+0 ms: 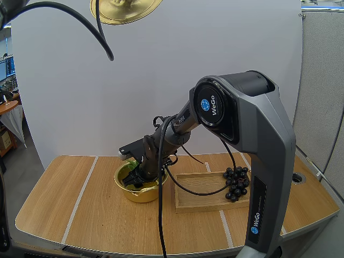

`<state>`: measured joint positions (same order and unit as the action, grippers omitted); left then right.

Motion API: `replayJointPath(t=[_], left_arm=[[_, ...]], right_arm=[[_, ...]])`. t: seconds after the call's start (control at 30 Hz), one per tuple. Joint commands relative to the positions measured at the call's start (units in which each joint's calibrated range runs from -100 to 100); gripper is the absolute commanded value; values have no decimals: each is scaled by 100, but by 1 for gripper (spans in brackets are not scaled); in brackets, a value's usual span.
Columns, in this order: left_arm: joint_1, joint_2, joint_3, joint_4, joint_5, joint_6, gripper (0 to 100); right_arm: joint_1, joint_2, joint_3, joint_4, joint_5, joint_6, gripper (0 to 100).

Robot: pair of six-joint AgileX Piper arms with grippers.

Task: Open the pot, put the pineapple inside, and close it

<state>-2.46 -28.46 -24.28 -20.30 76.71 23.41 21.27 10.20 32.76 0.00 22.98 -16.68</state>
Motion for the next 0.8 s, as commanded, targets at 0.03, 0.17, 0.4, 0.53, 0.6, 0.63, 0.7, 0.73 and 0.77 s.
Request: replayJointPath(t=[0.03, 0.17, 0.4, 0.53, 0.6, 0.63, 0.7, 0.73, 0.77], left_arm=[[-9, -48, -57, -30, -190, -57, 0], [-9, -48, -57, -30, -190, -57, 0], [-9, -48, -57, -30, -190, -57, 0], [-9, -48, -57, -30, -190, -57, 0], [-9, -48, -57, -30, -190, -57, 0], [-9, -48, -57, -30, -190, -57, 0], [-9, -48, -57, -30, -190, -57, 0], [-9, -48, -57, -30, -190, -57, 0], [-9, -48, -57, -30, -190, -57, 0]], right_arm=[[-35, 9, 31, 0, 524, -12, 100], [-35, -4, 31, 0, 542, -12, 100], [-35, -427, 31, 0, 579, -12, 100], [-35, -1071, 31, 0, 672, -12, 100], [-35, -1484, 31, 0, 826, -12, 100], [-35, -1656, 31, 0, 946, -12, 100], [-35, -2100, 31, 0, 1224, -12, 100], [-35, -2322, 31, 0, 1387, -12, 100], [-35, -2553, 31, 0, 1527, -12, 100]])
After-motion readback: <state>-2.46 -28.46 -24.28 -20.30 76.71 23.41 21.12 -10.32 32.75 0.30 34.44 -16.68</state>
